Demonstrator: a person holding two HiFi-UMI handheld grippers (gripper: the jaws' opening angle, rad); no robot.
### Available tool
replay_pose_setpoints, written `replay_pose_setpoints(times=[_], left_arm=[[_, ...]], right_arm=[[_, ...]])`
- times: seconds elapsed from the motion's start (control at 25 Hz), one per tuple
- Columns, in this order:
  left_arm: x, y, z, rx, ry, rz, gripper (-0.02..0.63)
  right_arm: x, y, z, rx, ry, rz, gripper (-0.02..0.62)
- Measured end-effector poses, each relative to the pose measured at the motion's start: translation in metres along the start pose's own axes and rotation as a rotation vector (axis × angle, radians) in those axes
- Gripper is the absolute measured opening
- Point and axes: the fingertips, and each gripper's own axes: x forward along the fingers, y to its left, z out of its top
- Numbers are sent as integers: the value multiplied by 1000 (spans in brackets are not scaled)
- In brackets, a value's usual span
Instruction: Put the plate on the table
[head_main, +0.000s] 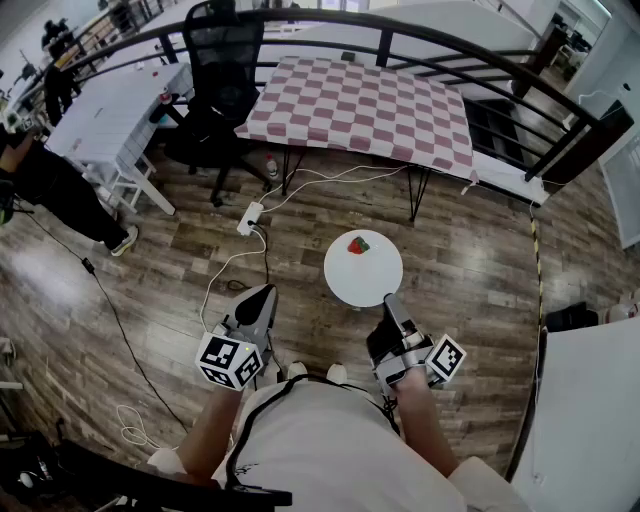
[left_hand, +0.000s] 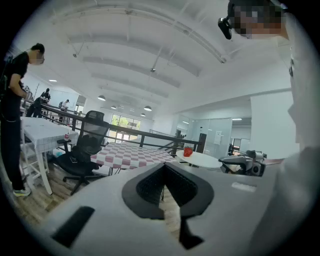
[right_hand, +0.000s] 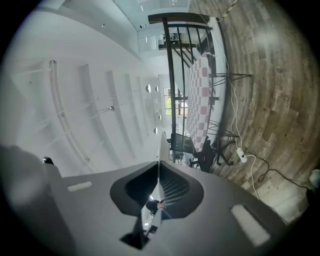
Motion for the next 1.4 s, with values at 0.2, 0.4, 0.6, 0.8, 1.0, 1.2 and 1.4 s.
replay_pose_setpoints(times=[0.2, 0.4, 0.6, 0.8, 1.0, 1.2, 1.4], left_arm=[[-2, -9, 0, 3, -9, -9, 6], [-3, -16, -1, 5, -12, -20, 6], [-6, -29, -5, 7, -12, -26, 6], [-3, -40, -9, 11, -3, -35, 6], [-1, -51, -12, 16, 7, -43, 6], [8, -67, -16, 22, 16, -56, 6], [19, -86, -18, 26, 19, -70, 6]], right_arm=[[-11, 4, 0, -4, -12, 11, 19], [-18, 7, 3, -15, -28, 16, 18], [-36, 9, 6, -32, -38, 17, 20], [-46, 13, 11, -49, -41, 20, 19], [-58, 13, 18, -42, -54, 21, 20], [-71, 15, 28, -42, -59, 26, 21], [-87, 16, 44, -41, -73, 29, 20]])
